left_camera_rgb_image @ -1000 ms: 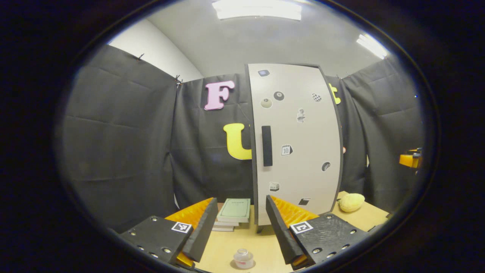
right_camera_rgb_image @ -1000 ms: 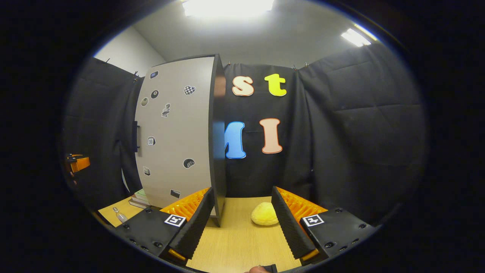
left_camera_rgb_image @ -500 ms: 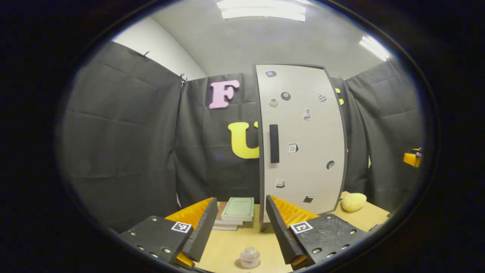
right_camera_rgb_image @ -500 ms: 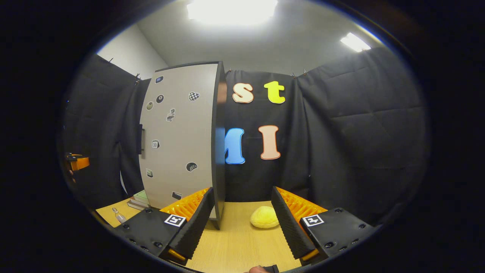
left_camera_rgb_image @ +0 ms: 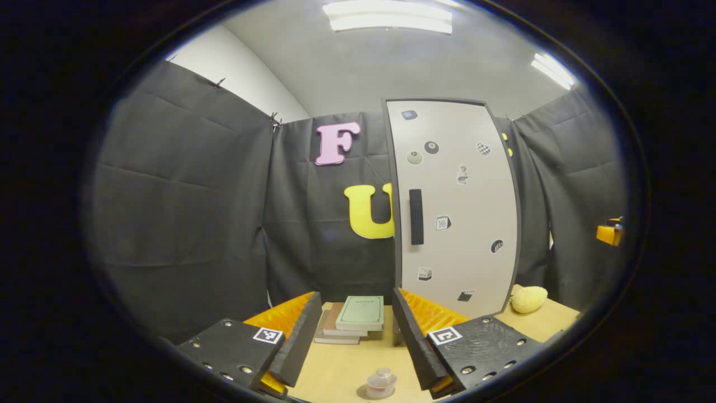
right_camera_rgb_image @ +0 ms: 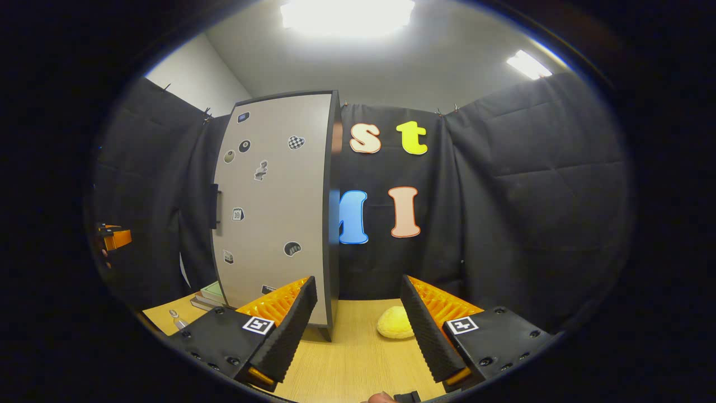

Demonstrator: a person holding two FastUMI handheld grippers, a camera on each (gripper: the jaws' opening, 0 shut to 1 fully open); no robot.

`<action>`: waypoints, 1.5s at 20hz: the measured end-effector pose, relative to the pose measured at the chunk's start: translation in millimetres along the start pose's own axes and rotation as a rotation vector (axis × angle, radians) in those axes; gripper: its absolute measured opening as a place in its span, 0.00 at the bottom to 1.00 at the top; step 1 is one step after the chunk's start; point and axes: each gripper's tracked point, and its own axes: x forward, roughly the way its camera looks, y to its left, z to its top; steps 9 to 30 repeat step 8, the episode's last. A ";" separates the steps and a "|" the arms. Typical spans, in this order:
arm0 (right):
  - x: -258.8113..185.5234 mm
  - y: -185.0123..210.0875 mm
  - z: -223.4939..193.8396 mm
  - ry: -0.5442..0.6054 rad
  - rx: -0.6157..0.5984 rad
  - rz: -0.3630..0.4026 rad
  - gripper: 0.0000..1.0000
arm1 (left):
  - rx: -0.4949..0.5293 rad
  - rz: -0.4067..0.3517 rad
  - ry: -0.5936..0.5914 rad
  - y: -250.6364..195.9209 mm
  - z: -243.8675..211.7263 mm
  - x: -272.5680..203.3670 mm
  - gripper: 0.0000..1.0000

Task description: Open the cabinet door with the right hand, grasp the bottle in the cabinet with the left hand and place it on the coaster, then close the cabinet door with the right hand.

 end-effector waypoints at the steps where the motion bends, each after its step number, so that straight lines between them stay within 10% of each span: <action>1: 0.0 1.7 -1.0 0.000 -0.003 0.001 0.93 | 0.002 0.000 0.000 1.7 -0.7 -0.6 0.76; 30: -0.6 10.7 -1.4 0.007 -0.027 0.003 0.93 | 0.000 -0.004 -0.003 5.9 -1.3 -0.3 0.76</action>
